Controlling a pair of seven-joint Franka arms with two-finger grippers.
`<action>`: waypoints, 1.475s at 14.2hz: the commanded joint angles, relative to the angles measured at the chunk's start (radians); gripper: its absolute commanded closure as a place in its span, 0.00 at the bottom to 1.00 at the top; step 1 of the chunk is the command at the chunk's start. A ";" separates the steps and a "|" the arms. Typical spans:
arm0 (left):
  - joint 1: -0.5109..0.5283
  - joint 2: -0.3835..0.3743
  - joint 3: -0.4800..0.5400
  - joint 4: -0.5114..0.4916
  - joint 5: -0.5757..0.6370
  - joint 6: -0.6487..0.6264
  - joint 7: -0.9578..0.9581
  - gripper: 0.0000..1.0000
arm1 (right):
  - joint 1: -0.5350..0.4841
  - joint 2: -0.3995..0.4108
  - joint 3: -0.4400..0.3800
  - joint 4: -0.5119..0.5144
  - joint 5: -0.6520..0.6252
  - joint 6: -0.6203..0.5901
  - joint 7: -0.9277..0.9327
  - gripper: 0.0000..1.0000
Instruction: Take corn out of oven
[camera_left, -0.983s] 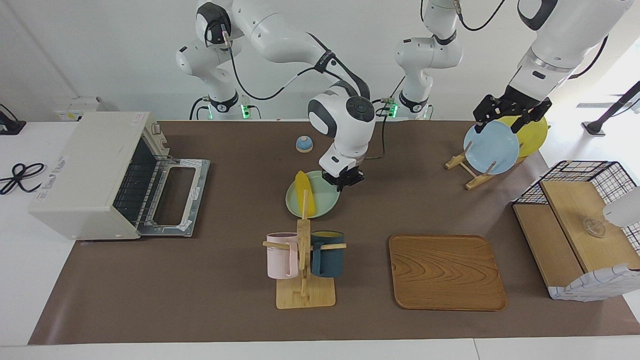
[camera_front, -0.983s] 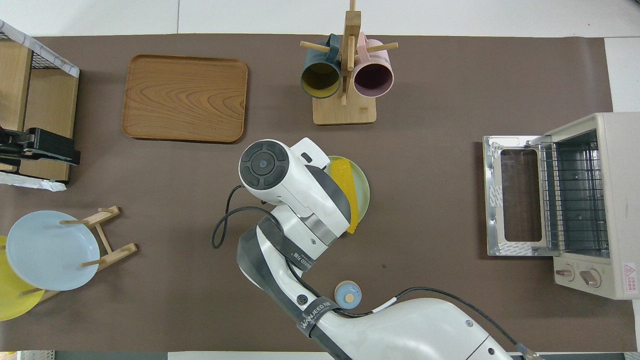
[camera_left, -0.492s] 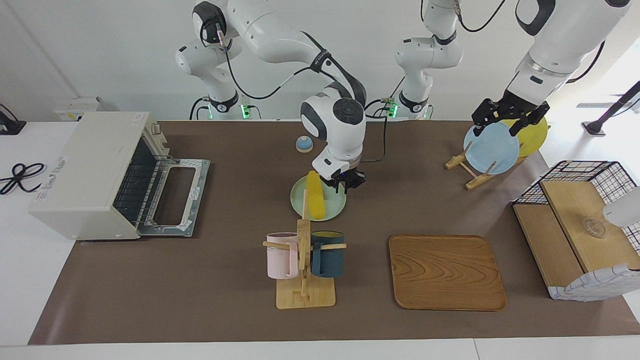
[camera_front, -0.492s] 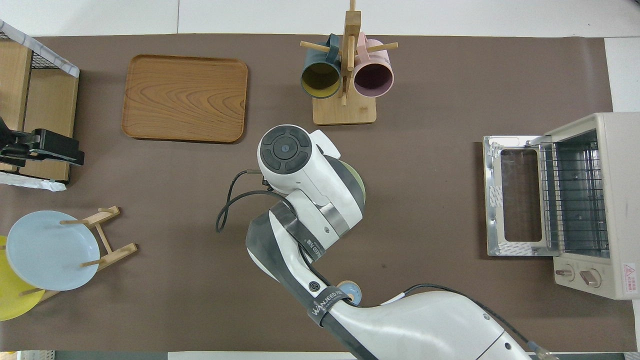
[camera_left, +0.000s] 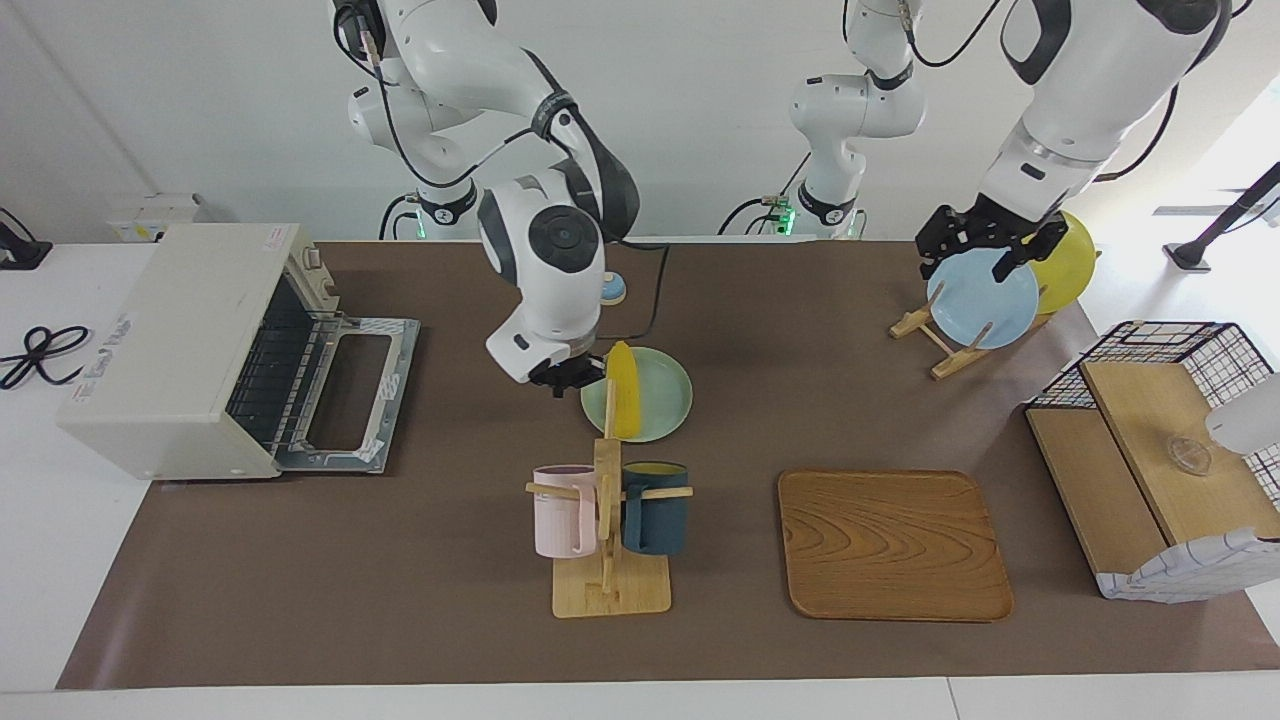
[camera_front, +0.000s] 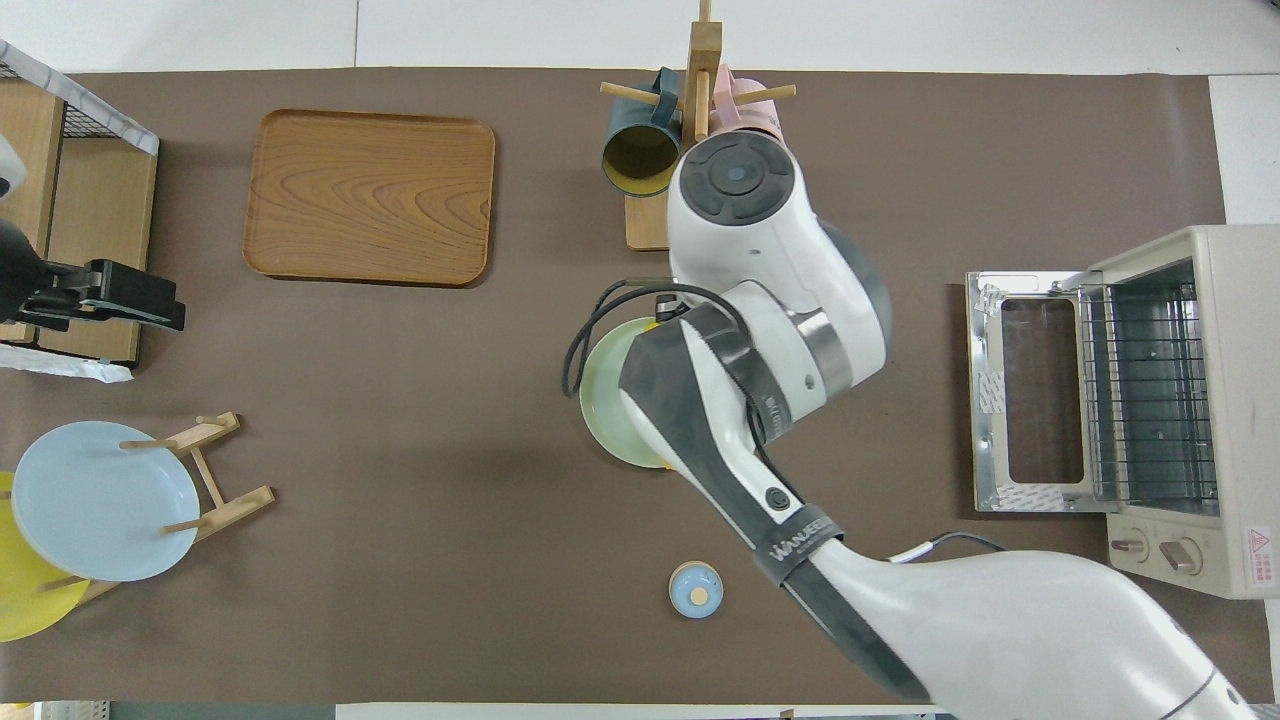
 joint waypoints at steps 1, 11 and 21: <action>-0.103 -0.016 0.008 -0.093 -0.036 0.091 -0.028 0.00 | -0.071 -0.121 0.012 -0.269 -0.032 0.151 -0.053 1.00; -0.502 0.221 0.008 -0.203 -0.124 0.535 -0.282 0.00 | -0.341 -0.178 0.012 -0.507 -0.034 0.337 -0.346 1.00; -0.603 0.446 0.011 -0.193 -0.124 0.826 -0.417 0.00 | -0.363 -0.257 0.011 -0.440 -0.168 0.152 -0.397 1.00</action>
